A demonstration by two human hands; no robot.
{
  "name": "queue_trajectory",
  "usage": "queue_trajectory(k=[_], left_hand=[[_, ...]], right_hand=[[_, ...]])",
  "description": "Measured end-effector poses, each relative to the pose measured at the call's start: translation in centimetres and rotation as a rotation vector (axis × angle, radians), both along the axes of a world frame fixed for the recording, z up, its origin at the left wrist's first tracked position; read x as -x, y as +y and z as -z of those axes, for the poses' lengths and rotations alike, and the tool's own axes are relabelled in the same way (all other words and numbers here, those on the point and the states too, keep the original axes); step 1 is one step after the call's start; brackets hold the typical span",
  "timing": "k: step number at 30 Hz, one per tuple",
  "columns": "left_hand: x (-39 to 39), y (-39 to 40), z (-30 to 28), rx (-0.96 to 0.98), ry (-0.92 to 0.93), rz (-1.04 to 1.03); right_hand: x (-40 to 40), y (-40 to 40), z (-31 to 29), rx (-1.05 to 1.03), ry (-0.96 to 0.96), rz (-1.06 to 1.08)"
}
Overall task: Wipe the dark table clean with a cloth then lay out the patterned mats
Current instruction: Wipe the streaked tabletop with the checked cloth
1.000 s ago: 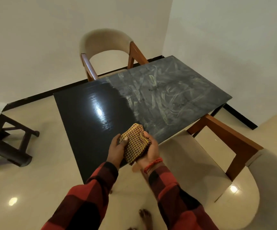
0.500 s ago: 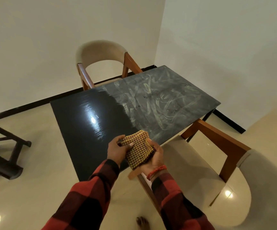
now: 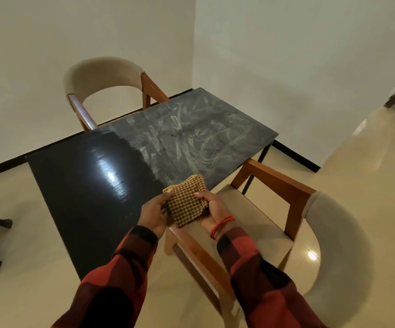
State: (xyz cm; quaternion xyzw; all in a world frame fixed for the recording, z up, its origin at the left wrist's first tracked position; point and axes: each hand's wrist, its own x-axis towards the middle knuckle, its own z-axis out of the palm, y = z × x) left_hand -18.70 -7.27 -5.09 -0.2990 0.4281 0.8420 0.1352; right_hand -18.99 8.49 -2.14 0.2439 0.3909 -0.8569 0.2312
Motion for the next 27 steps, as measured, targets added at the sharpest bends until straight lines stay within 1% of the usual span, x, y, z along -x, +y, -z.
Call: queue_trajectory(k=[2, 4, 8, 15, 18, 22, 27], left_hand=[[-0.1, 2.2, 0.0, 0.066, 0.017, 0.027], [0.0, 4.7, -0.3, 0.147, 0.076, 0.051], [0.3, 13.1, -0.9, 0.247, 0.159, 0.043], [-0.1, 29.3, -2.0, 0.227, 0.176, 0.002], [0.2, 35.6, -2.1, 0.209, 0.186, 0.024], [1.5, 41.4, -2.2, 0.196, 0.204, 0.059], [5.5, 46.9, -0.7, 0.205, 0.206, 0.094]], right_hand=[[-0.3, 2.7, 0.0, -0.009, -0.014, -0.002], [-0.6, 5.7, 0.1, -0.016, -0.026, 0.010], [-1.1, 14.5, -0.3, -0.007, -0.002, 0.021], [-1.1, 30.5, -1.5, -0.173, 0.082, -0.104], [-0.7, 36.6, -1.8, -0.200, 0.103, -0.102], [0.4, 42.6, -2.1, -0.142, 0.086, -0.056], [3.0, 49.2, -1.5, -0.169, 0.088, -0.076]])
